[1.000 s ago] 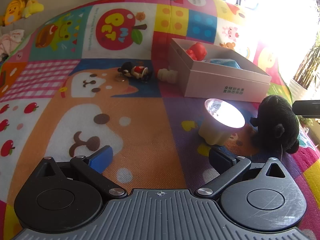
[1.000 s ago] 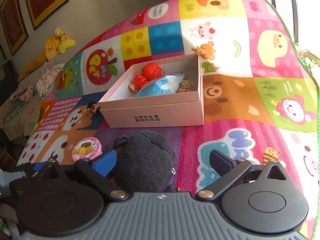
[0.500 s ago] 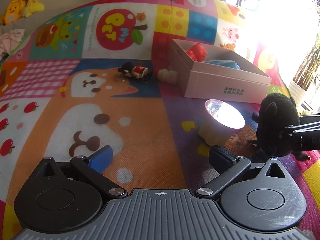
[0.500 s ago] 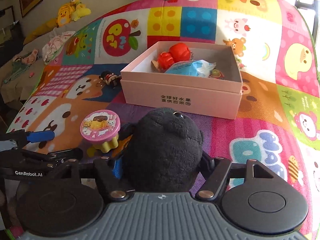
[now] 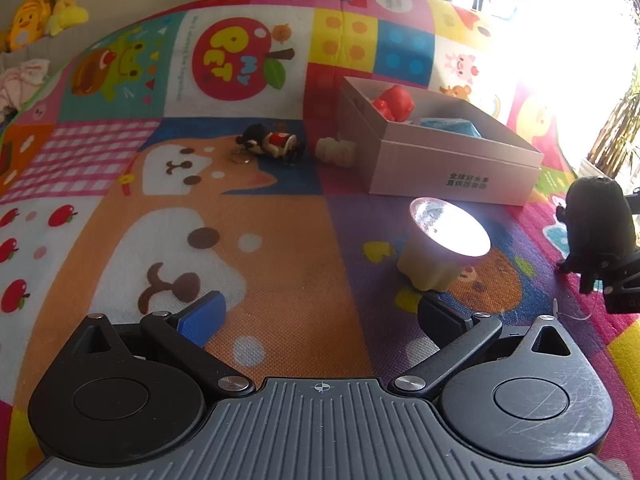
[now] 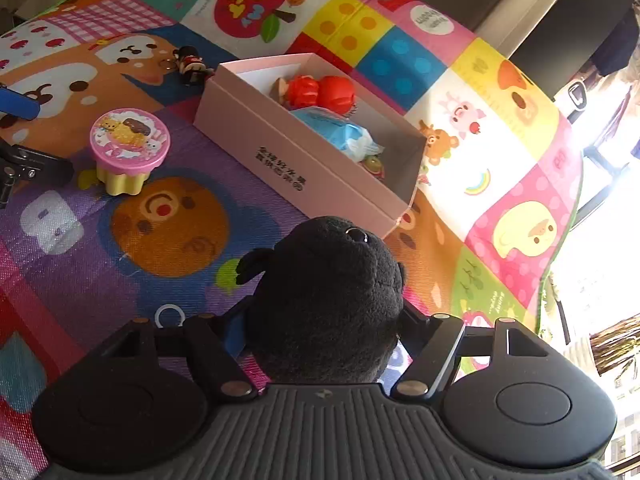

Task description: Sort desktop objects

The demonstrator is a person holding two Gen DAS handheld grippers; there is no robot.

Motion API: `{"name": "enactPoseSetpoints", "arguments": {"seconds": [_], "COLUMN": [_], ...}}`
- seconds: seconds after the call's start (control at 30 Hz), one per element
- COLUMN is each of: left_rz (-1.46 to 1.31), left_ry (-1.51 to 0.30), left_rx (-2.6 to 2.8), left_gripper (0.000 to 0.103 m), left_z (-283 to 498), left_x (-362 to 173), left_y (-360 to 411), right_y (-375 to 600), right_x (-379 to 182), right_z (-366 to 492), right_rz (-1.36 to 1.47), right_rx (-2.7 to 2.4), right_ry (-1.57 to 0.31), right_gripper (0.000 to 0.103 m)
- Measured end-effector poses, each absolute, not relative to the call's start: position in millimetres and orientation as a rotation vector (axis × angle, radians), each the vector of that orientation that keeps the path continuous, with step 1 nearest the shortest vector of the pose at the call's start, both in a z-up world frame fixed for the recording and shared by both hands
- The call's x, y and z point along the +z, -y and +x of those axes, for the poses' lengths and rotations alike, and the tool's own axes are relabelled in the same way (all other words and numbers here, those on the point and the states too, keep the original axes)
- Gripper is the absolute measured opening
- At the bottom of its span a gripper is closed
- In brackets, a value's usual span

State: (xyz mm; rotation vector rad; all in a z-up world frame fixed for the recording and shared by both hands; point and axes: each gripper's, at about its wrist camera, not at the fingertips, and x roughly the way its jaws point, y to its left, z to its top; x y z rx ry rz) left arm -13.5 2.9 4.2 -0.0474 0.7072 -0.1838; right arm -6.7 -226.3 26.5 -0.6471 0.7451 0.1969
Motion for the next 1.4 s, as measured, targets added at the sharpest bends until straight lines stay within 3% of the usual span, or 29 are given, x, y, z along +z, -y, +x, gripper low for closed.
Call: {"name": "enactPoseSetpoints", "arguments": {"seconds": [0.37,0.67,1.07,1.13,1.17,1.2,1.4], "left_rz": [-0.053,-0.085,-0.070,-0.047,-0.035,-0.024,0.013], "left_ry": [-0.706,-0.699,-0.603,-0.608,-0.612,-0.617,-0.628], "left_rx": [-0.186,-0.198,-0.289,-0.293,-0.297,-0.299,-0.326], "left_gripper": [0.103,0.103,0.103,0.103,0.103,0.103,0.103], "left_z": [-13.1,-13.7,-12.8,-12.4,-12.6,-13.0,-9.4], "left_x": [4.1,5.9,39.0,38.5,37.0,35.0,25.3], "left_y": [-4.5,-9.2,7.9,12.8,14.5,16.2,31.5], "right_y": [240.3,318.4,262.0,254.8,252.9,252.5,274.2], "right_x": [65.2,71.5,32.3,25.0,23.0,21.6,20.6], "right_z": [-24.0,-15.9,-6.7,-3.5,-2.7,-2.4,-14.3], "right_rz": [-0.343,0.037,-0.096,-0.119,-0.134,-0.143,-0.100], "right_rx": [0.406,0.321,0.397,0.392,0.393,0.384,0.306], "right_ry": [-0.613,-0.691,-0.696,-0.697,-0.702,-0.707,-0.695], "right_gripper": [0.099,0.099,0.100,0.088,0.072,0.067,0.066]}}
